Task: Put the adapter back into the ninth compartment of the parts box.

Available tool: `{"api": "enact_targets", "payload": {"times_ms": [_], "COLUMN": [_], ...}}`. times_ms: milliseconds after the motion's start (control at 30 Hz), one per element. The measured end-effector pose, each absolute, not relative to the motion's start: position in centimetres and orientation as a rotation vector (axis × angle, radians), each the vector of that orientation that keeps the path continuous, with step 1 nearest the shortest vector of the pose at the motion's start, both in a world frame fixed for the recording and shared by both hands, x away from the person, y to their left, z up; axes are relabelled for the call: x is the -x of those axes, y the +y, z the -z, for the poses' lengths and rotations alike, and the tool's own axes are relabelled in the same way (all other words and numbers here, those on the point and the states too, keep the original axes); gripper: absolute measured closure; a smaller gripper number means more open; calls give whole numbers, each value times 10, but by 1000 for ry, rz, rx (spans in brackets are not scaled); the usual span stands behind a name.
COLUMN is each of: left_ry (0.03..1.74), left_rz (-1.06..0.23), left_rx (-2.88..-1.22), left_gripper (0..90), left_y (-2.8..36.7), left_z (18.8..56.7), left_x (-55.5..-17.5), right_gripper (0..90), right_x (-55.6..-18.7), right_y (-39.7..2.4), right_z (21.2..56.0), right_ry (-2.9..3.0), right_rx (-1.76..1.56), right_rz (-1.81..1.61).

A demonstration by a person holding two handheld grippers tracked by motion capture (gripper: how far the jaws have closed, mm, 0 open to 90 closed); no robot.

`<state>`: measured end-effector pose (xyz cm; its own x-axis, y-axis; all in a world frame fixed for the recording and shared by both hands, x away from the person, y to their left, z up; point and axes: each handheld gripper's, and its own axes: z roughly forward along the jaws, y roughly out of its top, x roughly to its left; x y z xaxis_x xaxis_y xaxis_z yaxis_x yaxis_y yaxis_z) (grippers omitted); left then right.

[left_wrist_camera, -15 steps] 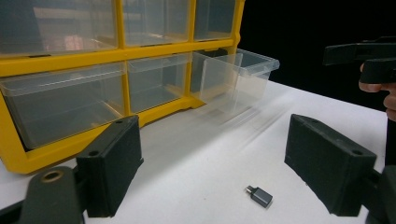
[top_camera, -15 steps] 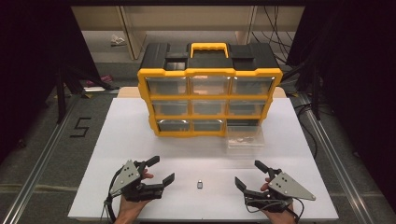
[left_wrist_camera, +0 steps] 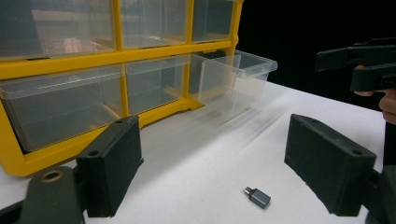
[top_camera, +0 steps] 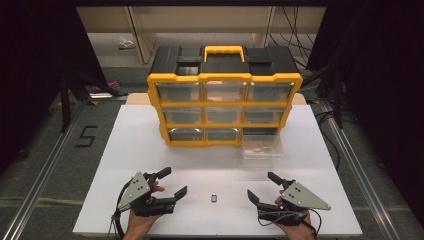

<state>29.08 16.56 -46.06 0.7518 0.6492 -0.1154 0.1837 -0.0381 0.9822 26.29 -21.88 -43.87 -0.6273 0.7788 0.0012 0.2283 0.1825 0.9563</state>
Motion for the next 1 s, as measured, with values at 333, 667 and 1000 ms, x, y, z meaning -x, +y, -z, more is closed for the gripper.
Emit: {"api": "enact_targets", "payload": {"times_ms": [333,667,1000], "left_ry": [677,672,669], "left_rz": [-441,-439,-443], "left_rx": [-1601,-1605,-1607], "left_gripper": [181,179,179], "left_y": [165,164,164], "left_z": [460,460,460], "left_x": [-290,-290,-289], "right_gripper": [186,193,197], "right_x": [-271,-280,-289], "right_y": [-209,-187,-163], "right_z": [433,426,426], "right_ry": [2064,2199,2319], "right_rx": [-984,-979,-930], "right_rz": [-1503,-1509,-1334]}}
